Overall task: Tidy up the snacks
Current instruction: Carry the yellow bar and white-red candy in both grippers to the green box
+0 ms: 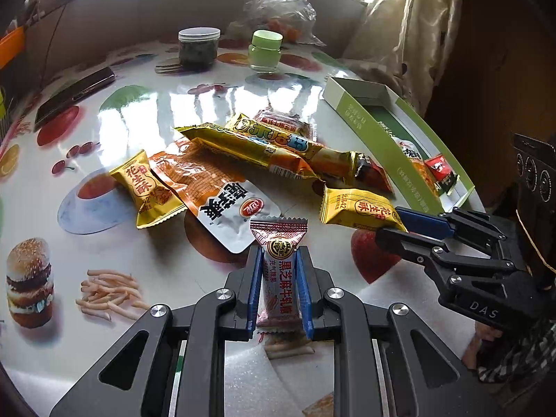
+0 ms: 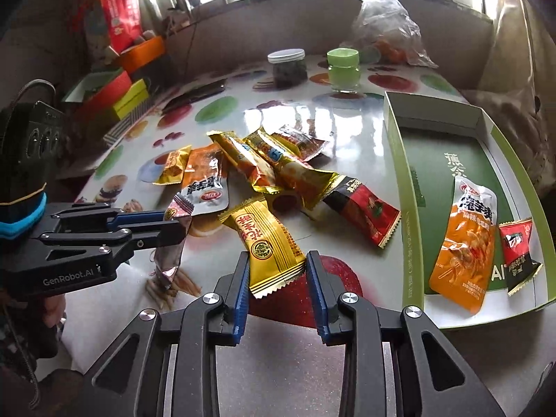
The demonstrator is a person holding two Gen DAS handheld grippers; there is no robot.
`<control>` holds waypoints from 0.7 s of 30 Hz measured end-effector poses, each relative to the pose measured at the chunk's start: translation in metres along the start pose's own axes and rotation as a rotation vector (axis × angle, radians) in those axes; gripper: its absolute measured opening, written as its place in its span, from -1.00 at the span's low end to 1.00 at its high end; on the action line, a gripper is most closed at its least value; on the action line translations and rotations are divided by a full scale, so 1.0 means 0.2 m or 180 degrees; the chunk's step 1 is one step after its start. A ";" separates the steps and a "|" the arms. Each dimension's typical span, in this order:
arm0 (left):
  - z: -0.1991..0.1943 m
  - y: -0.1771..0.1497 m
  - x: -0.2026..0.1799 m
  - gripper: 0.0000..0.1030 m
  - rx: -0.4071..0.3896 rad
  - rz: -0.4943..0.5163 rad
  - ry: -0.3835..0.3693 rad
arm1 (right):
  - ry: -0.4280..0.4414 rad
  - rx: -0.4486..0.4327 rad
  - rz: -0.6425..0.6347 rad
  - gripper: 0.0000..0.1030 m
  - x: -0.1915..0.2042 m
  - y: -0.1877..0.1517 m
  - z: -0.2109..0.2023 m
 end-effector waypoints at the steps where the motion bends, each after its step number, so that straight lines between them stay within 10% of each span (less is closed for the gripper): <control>1: 0.00 0.01 0.00 -0.60 -0.0012 0.0006 -0.0005 | -0.0010 -0.0018 0.0012 -0.43 0.00 0.00 -0.01; 21: -0.08 0.17 -0.15 -0.60 -0.0216 0.0198 -0.0059 | -0.0045 -0.0458 0.0279 -0.43 -0.11 0.04 -0.26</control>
Point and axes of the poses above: each gripper's, at about its wrist camera, not at the fingertips, and z roughly the way its jaws point, x to its left, y to its top, the point moved 2 cm from there along z, roughly the way its jaws point, and after that the axes turned 9 degrees about z, right-handed, at the moved point
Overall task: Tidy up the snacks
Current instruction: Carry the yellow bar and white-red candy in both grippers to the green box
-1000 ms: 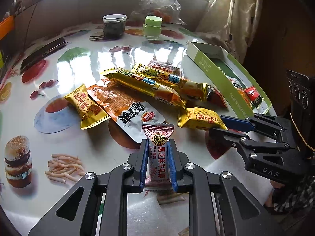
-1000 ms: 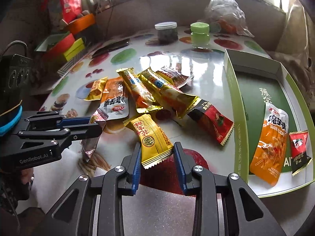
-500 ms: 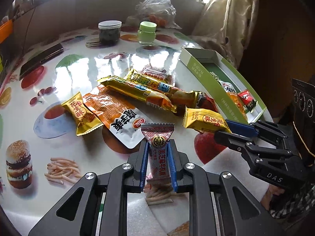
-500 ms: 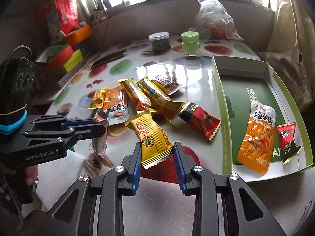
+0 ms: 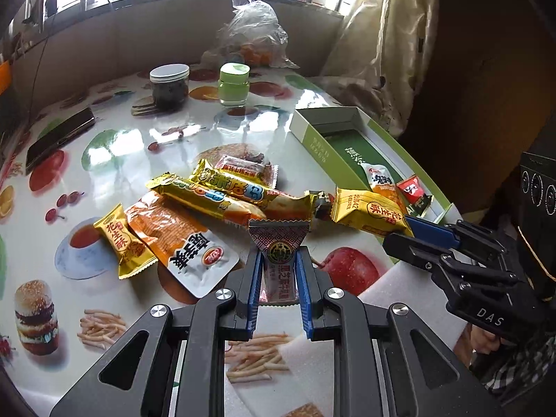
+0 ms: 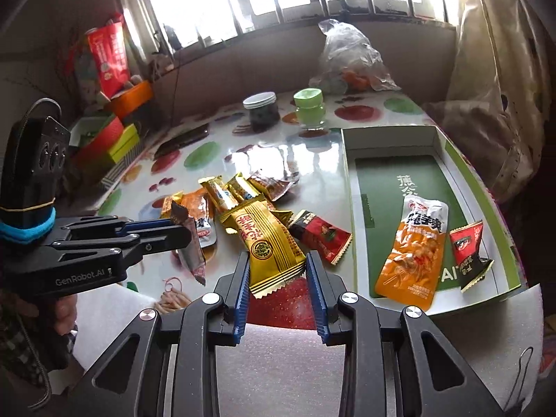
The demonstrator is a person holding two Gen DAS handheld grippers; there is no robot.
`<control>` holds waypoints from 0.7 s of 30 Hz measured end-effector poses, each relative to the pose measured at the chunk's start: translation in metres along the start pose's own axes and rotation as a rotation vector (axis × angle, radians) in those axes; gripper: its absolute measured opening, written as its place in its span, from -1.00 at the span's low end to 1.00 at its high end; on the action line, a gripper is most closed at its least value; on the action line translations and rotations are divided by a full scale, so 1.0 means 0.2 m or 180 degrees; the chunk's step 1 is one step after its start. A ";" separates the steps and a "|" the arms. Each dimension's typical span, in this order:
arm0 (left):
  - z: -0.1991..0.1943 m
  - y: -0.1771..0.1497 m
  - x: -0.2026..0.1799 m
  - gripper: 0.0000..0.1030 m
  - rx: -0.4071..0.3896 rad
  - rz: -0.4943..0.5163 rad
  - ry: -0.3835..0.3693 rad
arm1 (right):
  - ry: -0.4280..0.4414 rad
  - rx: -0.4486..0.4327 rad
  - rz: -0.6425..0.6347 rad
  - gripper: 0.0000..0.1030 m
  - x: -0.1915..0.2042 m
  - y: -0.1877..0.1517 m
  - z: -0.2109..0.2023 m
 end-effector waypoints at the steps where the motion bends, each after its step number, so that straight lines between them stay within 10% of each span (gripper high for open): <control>1: 0.00 0.01 -0.01 -0.60 -0.0008 0.0011 -0.0007 | -0.0008 -0.0021 0.0022 -0.43 -0.01 0.00 -0.01; 21: 0.04 0.32 -0.24 -0.60 -0.0202 0.0227 -0.0308 | -0.0342 -0.0303 0.0345 -0.43 -0.28 0.06 -0.17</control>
Point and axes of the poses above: each gripper's, at about its wrist camera, not at the fingertips, and z roughly the way its jaws point, x to its left, y to its top, the point moved 2 cm from there along z, roughly the way its jaws point, and after that the axes turned 9 degrees about z, right-handed, at the moved point
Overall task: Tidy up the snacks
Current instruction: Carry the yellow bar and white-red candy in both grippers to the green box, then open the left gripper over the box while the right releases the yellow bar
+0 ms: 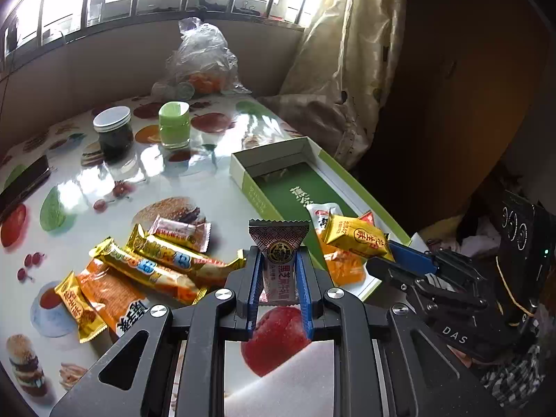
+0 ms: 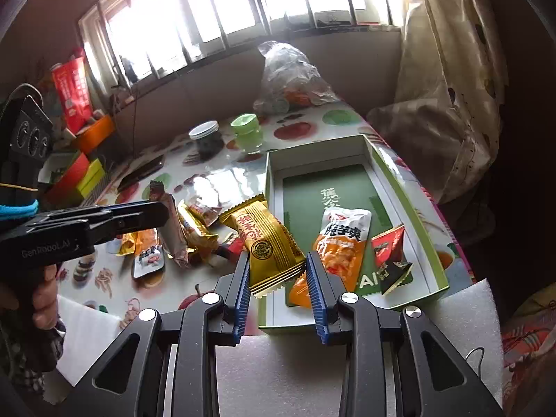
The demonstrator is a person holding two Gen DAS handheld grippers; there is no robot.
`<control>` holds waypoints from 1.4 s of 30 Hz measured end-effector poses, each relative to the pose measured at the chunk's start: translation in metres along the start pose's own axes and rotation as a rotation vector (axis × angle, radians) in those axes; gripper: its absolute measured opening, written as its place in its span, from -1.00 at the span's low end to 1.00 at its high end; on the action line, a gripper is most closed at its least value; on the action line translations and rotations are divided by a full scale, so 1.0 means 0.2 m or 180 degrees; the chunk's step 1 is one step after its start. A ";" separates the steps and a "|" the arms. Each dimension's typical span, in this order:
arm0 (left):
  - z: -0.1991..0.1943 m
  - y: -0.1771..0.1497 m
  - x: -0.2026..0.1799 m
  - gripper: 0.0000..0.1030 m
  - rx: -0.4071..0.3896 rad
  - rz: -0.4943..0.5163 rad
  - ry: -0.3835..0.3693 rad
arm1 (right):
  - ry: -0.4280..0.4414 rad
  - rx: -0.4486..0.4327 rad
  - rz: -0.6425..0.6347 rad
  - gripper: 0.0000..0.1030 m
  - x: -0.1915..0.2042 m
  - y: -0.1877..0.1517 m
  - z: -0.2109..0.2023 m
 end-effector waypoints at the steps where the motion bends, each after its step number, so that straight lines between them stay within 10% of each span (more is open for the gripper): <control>1: 0.00 0.02 -0.01 -0.60 -0.0013 0.0020 -0.0016 | -0.0025 -0.0017 0.0018 -0.43 -0.02 0.00 -0.01; 42: 0.62 0.15 -0.19 -0.60 0.0621 -0.0095 -0.0370 | -0.0855 -0.0025 0.0092 -0.41 -0.32 0.00 0.11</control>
Point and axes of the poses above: each gripper's, at about its wrist camera, not at the fingertips, and z roughly the way its jaws point, x to its left, y to its top, the point moved 2 cm from there along z, roughly the way its jaws point, and after that the axes turned 9 degrees about z, right-handed, at the moved point
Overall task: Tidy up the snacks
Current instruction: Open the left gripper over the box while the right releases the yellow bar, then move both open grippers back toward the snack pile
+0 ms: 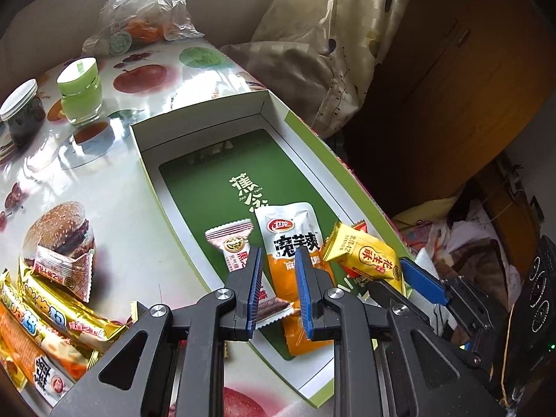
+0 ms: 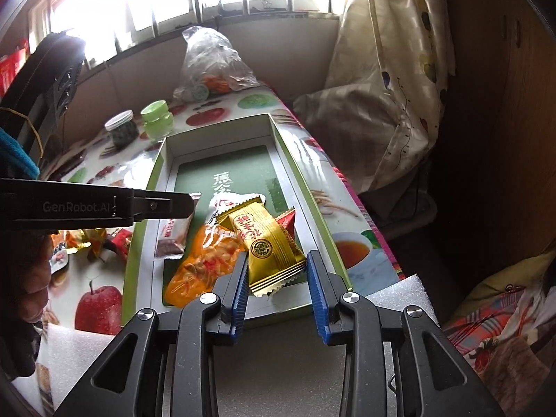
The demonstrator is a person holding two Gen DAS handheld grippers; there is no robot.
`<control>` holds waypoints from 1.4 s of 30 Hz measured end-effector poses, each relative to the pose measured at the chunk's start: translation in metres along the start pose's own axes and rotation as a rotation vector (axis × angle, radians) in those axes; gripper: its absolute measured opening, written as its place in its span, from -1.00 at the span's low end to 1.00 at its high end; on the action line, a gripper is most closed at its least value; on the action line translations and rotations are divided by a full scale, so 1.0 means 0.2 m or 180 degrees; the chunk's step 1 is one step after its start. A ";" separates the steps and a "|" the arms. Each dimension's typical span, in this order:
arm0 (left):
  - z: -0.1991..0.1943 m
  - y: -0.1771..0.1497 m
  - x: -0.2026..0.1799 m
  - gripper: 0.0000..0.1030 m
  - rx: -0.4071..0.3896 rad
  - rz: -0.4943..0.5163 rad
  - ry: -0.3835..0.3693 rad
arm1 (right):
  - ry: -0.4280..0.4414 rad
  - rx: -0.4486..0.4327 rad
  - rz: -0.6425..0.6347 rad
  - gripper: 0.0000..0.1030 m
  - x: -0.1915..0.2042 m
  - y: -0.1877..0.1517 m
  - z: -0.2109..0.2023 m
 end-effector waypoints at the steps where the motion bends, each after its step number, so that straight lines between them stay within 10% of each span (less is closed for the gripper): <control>1: 0.00 0.00 0.00 -0.60 0.0000 -0.0007 -0.0007 | 0.0009 0.0001 -0.0004 -0.41 0.00 0.00 0.00; 24: -0.18 -0.11 0.05 -0.25 -0.0188 -0.0056 0.0074 | -0.0103 -0.0082 -0.0141 -0.08 0.09 -0.01 -0.08; 42: -0.49 -0.39 0.29 -0.25 -0.0449 -0.0463 0.0609 | 0.0240 -0.0081 -0.0433 -0.04 0.39 -0.02 -0.11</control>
Point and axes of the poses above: each gripper's, at about its wrist camera, not at the fingertips, and z roughly the way its jaws point, x to its left, y to its top, the point moved 2 cm from there along z, roughly the way its jaws point, and after that the axes turned 9 degrees about z, right-handed, at the moved point
